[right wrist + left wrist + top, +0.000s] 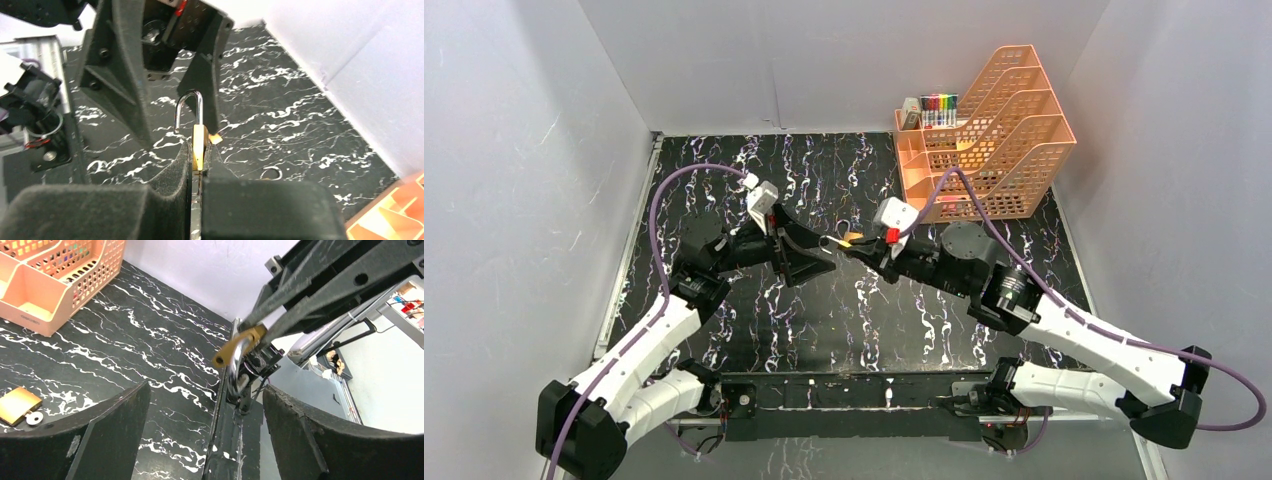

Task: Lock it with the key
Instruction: Lock the lock.

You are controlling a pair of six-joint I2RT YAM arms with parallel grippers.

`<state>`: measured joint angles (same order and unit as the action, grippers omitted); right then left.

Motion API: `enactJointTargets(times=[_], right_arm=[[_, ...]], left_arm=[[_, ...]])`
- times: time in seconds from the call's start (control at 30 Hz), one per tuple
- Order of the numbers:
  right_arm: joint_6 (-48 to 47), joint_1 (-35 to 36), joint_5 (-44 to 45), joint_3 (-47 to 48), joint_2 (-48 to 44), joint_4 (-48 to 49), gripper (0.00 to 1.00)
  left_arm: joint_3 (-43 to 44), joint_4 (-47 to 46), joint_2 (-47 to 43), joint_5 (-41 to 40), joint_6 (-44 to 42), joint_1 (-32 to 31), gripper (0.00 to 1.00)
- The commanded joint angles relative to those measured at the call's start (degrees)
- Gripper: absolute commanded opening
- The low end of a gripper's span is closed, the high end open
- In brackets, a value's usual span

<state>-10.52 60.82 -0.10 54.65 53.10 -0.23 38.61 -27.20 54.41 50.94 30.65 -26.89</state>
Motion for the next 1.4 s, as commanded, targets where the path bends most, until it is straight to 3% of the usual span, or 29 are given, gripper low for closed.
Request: enactJointTargets(times=[0.0,0.27,0.5,1.0,1.1,1.13,1.2,1.37], right_arm=[[3.0,0.0,-5.9,5.4,2.6,-6.5,0.00],[4.2,-0.4,-8.5,8.5,4.7,-10.3,0.00],[4.7,-1.0,-8.3,7.9,3.9,-10.3,0.00],[4.5,-2.0,-7.4,7.7,4.1,-9.1,0.00],[4.6,-2.1,-7.6,7.5,4.4,-9.0,0.00],[4.6,-2.2,-7.7,7.5,4.5,-8.9,0.00],[4.6,-2.3,-7.9,7.6,4.7,-8.9,0.00],[4.5,-3.1,-8.9,8.3,4.7,-9.6,0.00]], left_arm=[[-0.4,-4.0,-1.4,-2.0,-0.4,-0.1,0.80],[-1.6,-6.6,-3.0,0.9,0.6,-0.1,0.77],[-1.1,-0.3,-2.5,2.5,-2.3,-0.1,0.62],[-1.7,0.7,-0.1,6.8,-2.4,-0.1,0.58],[-2.0,0.2,-0.4,6.6,-2.3,-0.1,0.40],[-2.1,0.3,-0.4,6.7,-2.4,-0.1,0.30],[-2.3,0.3,-0.5,7.0,-2.6,-0.1,0.02],[-4.4,-4.6,-0.5,8.6,0.0,-0.1,0.00]])
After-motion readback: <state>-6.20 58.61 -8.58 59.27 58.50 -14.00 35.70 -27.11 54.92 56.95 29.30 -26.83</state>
